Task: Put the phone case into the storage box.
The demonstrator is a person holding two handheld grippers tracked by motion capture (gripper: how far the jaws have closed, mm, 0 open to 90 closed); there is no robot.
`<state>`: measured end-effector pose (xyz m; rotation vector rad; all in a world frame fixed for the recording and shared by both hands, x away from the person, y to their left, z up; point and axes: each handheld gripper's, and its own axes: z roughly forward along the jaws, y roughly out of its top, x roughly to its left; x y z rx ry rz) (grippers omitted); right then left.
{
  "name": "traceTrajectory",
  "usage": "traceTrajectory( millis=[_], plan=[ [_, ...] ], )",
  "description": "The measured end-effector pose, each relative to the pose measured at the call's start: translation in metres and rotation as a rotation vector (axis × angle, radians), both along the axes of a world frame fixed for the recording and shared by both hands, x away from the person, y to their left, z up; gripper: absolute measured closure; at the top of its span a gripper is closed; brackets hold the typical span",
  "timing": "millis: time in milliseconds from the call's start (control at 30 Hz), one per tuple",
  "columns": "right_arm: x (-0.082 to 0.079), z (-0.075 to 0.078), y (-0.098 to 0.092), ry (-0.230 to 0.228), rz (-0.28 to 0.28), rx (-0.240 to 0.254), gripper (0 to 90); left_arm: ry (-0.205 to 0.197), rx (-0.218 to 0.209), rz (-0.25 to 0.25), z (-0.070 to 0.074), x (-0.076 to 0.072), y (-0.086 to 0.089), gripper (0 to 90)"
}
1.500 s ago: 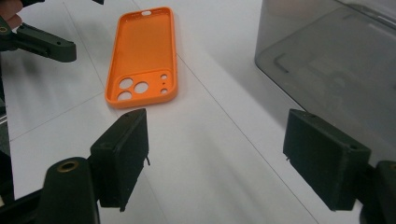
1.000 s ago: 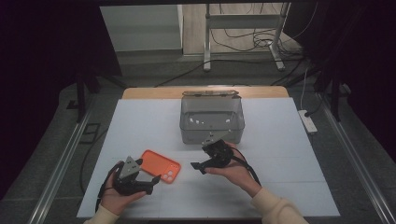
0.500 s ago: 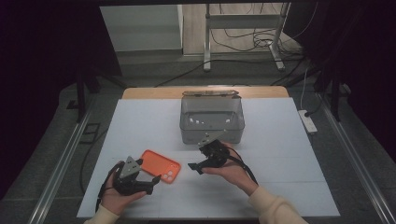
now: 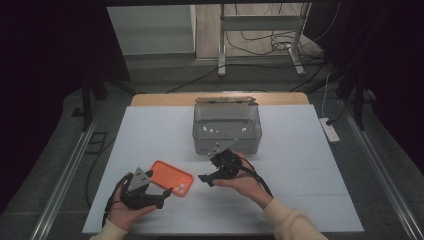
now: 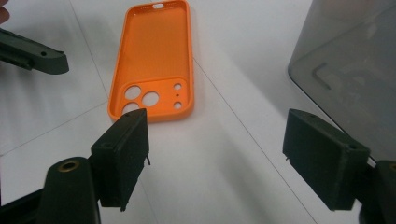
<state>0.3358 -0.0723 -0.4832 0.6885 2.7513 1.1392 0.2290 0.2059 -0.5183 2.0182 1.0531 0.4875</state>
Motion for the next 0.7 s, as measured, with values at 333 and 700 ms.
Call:
traceTrajectory(
  millis=[333,700],
  plan=[
    [0.003,-0.001,0.010,0.006,0.002,-0.009,22.8,0.003,0.001,-0.001,-0.001,0.001,0.001,9.8],
    [0.006,0.000,0.020,0.002,0.010,-0.015,22.8,0.003,0.007,-0.001,-0.001,0.000,0.000,9.9]
  ],
)
